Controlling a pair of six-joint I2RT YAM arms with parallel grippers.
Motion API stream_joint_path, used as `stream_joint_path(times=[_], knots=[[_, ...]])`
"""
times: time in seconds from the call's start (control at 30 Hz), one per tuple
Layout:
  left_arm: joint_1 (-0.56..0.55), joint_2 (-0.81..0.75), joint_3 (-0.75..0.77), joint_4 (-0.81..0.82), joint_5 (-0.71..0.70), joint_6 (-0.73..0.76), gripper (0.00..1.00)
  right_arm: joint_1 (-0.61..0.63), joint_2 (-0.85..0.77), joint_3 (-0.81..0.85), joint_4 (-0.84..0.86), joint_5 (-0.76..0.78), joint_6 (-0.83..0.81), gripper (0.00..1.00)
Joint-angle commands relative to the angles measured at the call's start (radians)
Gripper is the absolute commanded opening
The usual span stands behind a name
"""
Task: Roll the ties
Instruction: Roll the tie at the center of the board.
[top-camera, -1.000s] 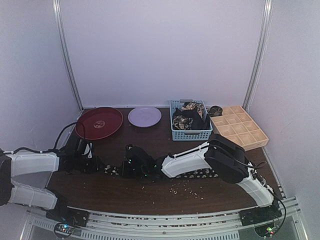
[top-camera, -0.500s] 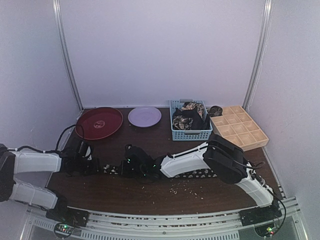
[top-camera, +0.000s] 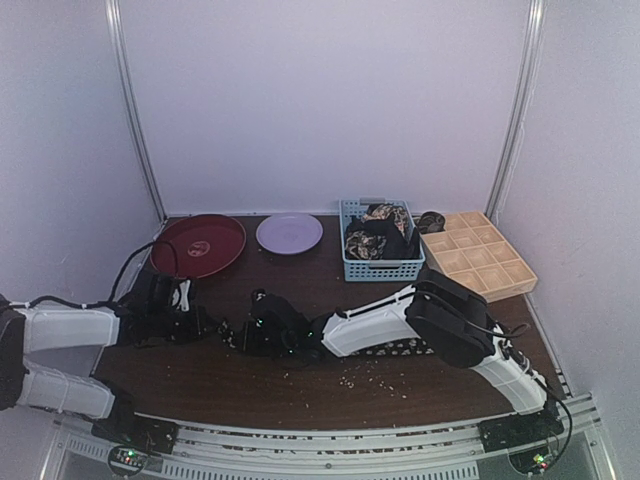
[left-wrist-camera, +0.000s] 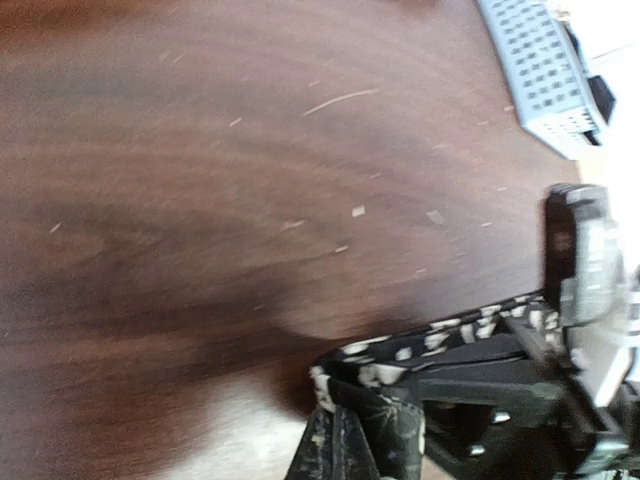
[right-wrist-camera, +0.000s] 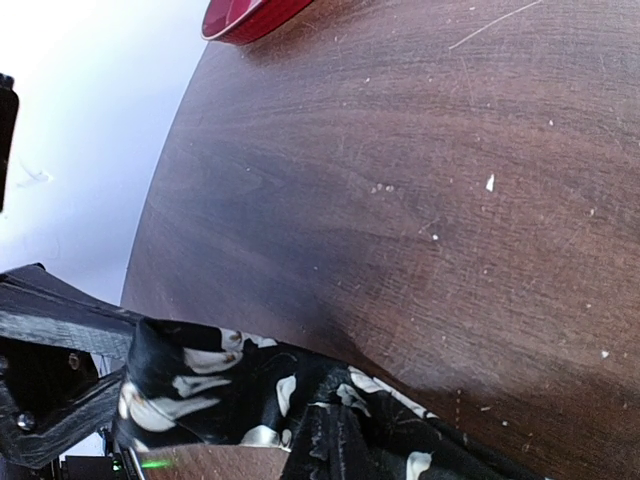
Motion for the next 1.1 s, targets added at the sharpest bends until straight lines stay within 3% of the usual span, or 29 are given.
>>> stream_joint_path(times=[0.0, 0.37, 0.83, 1.07], knots=[[0.005, 0.004, -0.021, 0.088, 0.074, -0.015, 0.0, -0.005, -0.009, -0.049, -0.035, 0.012, -0.001, 0.0], [0.005, 0.101, -0.013, 0.169, 0.179, 0.001, 0.0, -0.008, -0.141, -0.142, -0.007, 0.062, -0.048, 0.0], [-0.013, 0.099, -0.019, 0.224, 0.211, -0.011, 0.03, -0.011, -0.279, -0.28, 0.037, 0.12, -0.067, 0.15], [-0.058, 0.148, -0.015, 0.276, 0.204, -0.032, 0.04, -0.01, -0.29, -0.309, 0.075, 0.111, -0.047, 0.29]])
